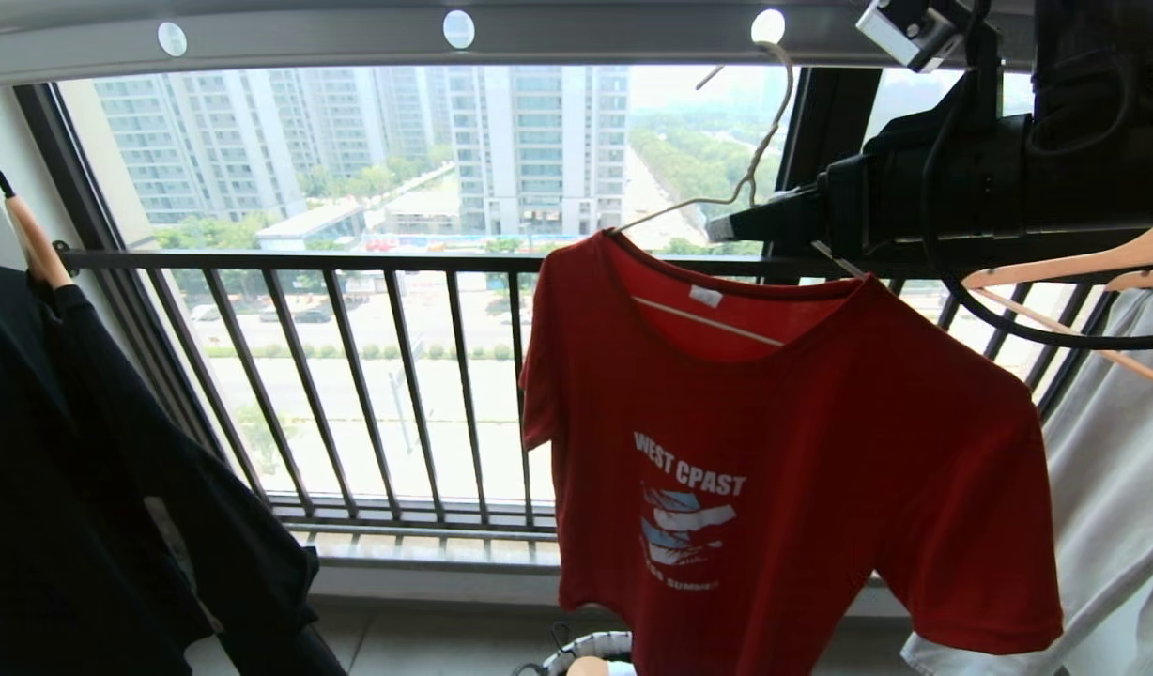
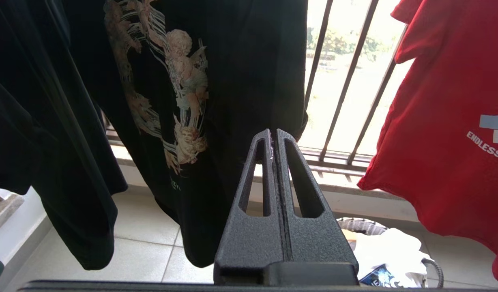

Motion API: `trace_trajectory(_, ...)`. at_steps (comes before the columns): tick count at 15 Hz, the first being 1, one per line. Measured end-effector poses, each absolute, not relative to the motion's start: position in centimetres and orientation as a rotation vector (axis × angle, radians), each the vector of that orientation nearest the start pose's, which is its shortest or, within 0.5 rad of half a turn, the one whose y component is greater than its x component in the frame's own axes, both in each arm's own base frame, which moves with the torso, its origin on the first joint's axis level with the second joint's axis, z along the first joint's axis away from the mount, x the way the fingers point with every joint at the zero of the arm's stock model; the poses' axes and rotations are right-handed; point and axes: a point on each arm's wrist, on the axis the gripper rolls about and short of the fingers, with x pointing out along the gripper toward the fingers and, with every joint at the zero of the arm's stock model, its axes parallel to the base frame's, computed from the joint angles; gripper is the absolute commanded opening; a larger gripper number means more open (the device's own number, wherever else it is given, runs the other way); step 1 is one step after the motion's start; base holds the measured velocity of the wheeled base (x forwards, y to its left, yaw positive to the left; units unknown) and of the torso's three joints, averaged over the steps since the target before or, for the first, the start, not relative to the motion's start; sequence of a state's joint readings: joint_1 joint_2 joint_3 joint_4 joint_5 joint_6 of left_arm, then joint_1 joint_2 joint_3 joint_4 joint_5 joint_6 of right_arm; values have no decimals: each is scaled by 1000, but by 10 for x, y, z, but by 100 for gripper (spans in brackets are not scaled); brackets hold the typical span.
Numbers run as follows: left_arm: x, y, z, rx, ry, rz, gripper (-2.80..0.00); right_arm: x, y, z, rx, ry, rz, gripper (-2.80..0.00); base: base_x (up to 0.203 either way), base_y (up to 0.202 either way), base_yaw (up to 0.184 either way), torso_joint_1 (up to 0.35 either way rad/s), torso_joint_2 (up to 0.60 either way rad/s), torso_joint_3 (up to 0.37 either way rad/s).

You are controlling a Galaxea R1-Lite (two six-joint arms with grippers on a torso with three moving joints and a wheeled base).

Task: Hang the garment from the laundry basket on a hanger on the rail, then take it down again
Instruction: Take the clothes off the clothes rack

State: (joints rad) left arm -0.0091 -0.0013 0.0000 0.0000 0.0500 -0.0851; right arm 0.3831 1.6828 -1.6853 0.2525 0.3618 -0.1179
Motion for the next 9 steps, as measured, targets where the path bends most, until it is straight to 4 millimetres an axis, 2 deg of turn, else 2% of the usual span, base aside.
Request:
trace_trajectory(3,-23,1,75,-85,-3,40,-280,293,134,344,-126,223,731,0,0,0,0,0,0,0)
trace_trajectory(4,-23,1,75,-85,-3,40,-280,297,137,343,-130,222,717,-280,0,0,0,0,0,0)
trace_trajectory(9,-23,1,75,-85,-3,40,-280,309,149,343,-137,223,708,-280,0,0,0,0,0,0)
